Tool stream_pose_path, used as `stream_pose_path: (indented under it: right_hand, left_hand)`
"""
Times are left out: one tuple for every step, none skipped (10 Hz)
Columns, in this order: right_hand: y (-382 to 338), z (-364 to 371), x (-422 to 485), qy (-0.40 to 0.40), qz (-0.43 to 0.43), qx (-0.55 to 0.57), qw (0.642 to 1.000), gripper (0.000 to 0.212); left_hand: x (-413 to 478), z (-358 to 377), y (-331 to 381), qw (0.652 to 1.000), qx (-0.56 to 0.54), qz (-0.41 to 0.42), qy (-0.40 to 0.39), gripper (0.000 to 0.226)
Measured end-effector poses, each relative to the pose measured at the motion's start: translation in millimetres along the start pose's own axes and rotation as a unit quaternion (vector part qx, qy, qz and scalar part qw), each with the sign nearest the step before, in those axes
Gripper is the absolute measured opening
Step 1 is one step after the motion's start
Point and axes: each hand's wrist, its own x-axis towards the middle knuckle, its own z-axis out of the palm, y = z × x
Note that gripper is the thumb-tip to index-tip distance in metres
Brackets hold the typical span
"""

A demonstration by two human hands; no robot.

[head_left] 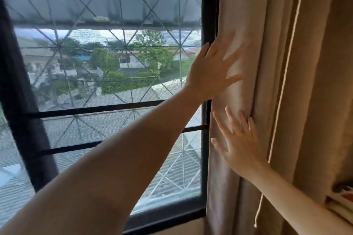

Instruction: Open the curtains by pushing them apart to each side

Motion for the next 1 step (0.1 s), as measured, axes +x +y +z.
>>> stream_pose_path:
  right_hand:
    - [-27.1,-8.3,-7.6,0.0,-0.018,0.039,0.999,0.073]
  left_hand:
    - [-20.8,-24.8,-13.4,1.0,0.002,-0.015,0.007,0.085]
